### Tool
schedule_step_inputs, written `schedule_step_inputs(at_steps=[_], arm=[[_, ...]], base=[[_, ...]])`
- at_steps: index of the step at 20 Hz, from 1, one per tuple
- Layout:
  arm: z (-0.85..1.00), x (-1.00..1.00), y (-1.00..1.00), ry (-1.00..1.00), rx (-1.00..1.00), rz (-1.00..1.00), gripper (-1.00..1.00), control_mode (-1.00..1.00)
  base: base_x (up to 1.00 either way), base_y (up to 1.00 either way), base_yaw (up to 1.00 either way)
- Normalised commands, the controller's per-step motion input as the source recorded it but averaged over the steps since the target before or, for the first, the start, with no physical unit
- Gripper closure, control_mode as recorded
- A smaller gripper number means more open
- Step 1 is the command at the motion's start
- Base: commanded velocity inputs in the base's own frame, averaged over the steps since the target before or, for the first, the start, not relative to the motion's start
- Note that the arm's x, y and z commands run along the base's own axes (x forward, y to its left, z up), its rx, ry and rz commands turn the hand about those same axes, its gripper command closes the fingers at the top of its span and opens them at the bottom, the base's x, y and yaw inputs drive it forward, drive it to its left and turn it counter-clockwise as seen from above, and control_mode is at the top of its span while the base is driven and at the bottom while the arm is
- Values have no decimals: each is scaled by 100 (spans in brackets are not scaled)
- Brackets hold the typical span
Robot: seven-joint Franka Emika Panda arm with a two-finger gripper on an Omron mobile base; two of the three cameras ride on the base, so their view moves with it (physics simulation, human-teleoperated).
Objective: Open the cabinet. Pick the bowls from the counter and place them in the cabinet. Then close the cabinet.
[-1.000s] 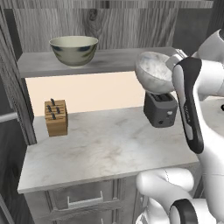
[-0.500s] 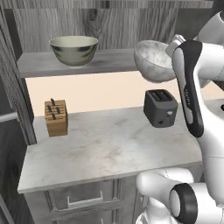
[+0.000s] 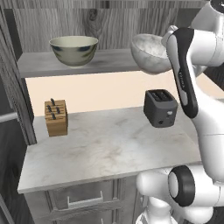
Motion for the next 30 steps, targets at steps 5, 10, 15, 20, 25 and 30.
schedule_step_inputs(at_steps=[5,10,15,20,25,30], arm=[[0,45,0,0,0,0,100,-100],[0,47,0,0,0,0,100,-100],[0,46,0,0,0,0,100,-100],[0,41,0,0,0,0,100,-100],[-1,41,0,0,0,0,100,-100],[-16,40,0,0,0,3,100,-100]], base=[[0,0,0],[0,0,0],[0,0,0],[0,0,0],[0,0,0],[0,0,0]])
